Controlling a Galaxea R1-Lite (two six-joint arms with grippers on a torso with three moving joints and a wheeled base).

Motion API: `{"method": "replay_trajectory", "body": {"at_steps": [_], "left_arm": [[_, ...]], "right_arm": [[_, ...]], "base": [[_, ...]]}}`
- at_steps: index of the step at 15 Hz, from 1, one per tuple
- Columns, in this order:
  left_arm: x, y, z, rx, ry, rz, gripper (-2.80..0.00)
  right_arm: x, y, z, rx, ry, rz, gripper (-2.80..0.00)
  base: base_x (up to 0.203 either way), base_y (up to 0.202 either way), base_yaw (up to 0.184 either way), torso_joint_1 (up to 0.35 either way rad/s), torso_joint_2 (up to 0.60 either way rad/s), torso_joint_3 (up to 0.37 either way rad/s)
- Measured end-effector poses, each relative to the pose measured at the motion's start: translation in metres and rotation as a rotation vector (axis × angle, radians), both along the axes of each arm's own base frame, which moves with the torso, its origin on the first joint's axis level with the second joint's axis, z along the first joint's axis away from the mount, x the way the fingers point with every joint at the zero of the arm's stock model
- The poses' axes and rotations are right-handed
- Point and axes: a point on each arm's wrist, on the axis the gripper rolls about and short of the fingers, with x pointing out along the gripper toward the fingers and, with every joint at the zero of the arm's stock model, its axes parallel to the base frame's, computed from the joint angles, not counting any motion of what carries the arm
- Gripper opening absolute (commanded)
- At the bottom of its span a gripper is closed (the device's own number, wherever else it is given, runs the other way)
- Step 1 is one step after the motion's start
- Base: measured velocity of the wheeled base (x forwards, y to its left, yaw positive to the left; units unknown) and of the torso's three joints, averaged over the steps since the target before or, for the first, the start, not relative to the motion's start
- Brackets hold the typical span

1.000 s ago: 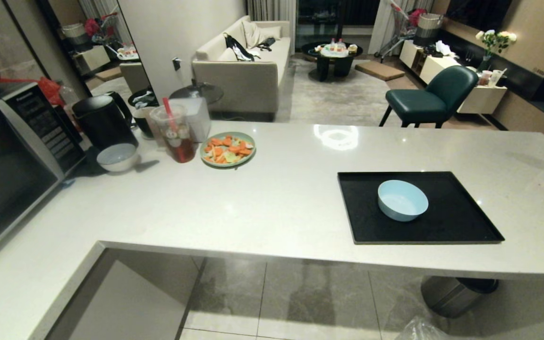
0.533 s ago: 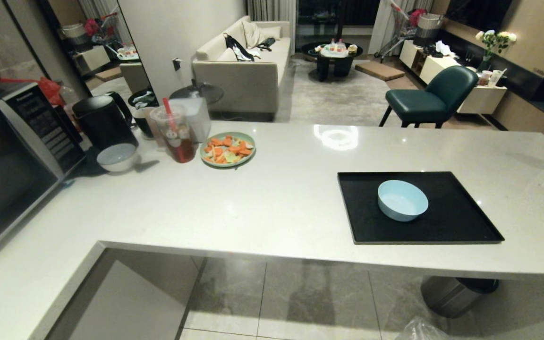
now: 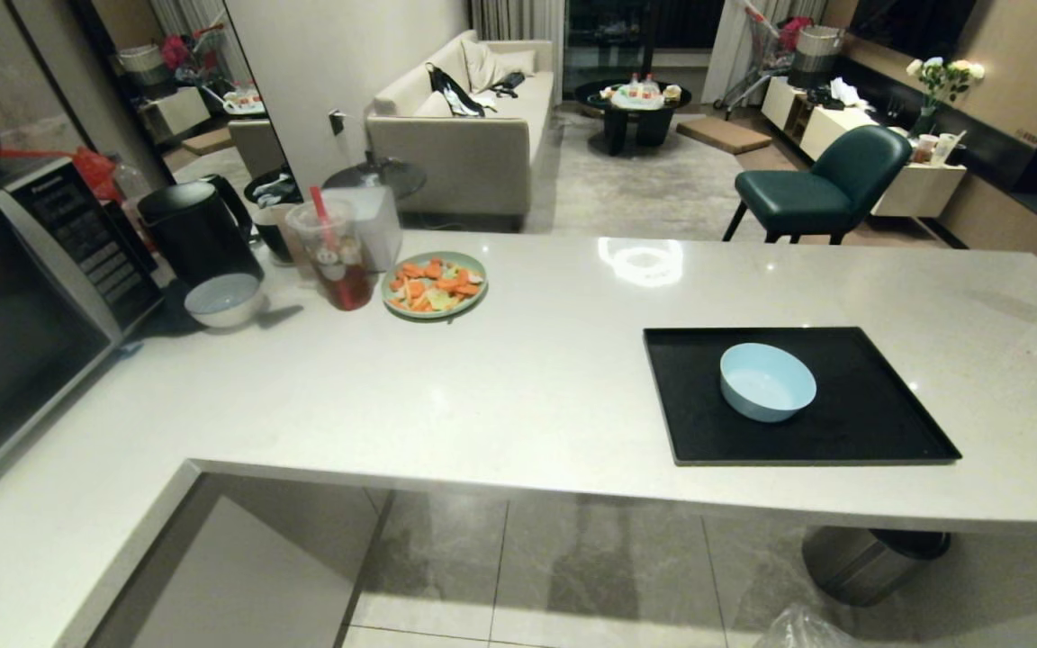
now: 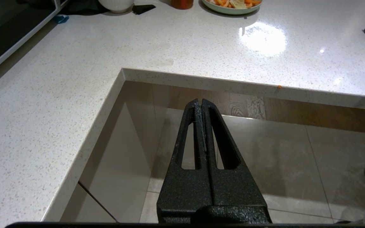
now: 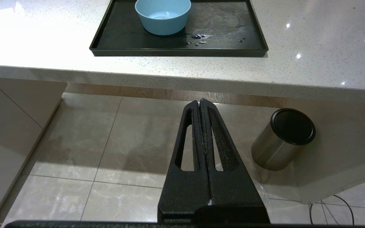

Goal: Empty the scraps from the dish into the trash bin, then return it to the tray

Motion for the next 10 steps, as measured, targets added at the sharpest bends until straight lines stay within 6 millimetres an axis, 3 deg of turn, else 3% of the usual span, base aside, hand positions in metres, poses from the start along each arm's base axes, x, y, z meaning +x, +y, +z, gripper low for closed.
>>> {"method": "replay_trajectory", "body": {"at_steps": [10], "left_arm": [[0.0,0.0,0.0,0.0,0.0,0.0,-2.8]], "right_arm": [[0.0001,0.0,-0.0004,-0.013,0.002,0.0,-2.8]], "base": [[0.0,0.0,0.0,0.0,0.0,0.0]]}}
